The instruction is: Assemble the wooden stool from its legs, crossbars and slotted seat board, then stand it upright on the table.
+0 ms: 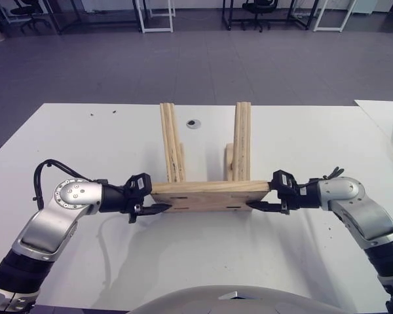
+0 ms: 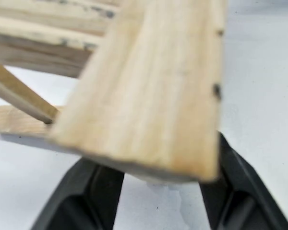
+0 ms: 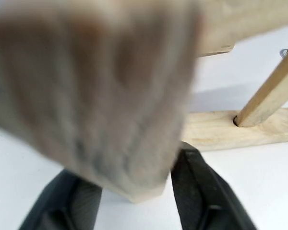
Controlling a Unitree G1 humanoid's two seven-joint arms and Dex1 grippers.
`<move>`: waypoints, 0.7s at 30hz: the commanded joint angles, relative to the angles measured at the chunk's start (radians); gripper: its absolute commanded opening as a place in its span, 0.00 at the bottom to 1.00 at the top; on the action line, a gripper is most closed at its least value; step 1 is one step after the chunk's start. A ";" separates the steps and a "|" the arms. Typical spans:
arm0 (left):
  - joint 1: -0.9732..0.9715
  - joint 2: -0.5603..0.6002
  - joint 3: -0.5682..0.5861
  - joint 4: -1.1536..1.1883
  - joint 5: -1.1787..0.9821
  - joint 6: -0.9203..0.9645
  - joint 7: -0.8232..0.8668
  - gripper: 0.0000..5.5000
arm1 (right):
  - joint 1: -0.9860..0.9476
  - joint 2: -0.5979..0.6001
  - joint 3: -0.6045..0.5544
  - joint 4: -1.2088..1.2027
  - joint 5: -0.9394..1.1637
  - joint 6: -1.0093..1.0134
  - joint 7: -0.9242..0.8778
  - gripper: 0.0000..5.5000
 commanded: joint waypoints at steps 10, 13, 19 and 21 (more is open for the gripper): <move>-0.562 0.194 0.350 0.092 -1.071 0.646 0.012 0.28 | -0.832 -0.268 -0.261 0.121 0.772 1.003 0.360 0.32; -0.779 0.331 0.216 0.350 -1.543 0.807 0.182 0.26 | -1.191 -0.266 -0.065 0.377 0.888 1.264 0.456 0.29; -0.562 0.259 0.163 0.413 -1.652 0.930 0.203 0.24 | -1.044 -0.386 0.215 0.356 1.226 1.277 0.438 0.24; -0.482 0.240 0.148 0.425 -1.652 0.948 0.254 0.24 | -0.928 -0.372 0.225 0.369 1.279 1.277 0.358 0.24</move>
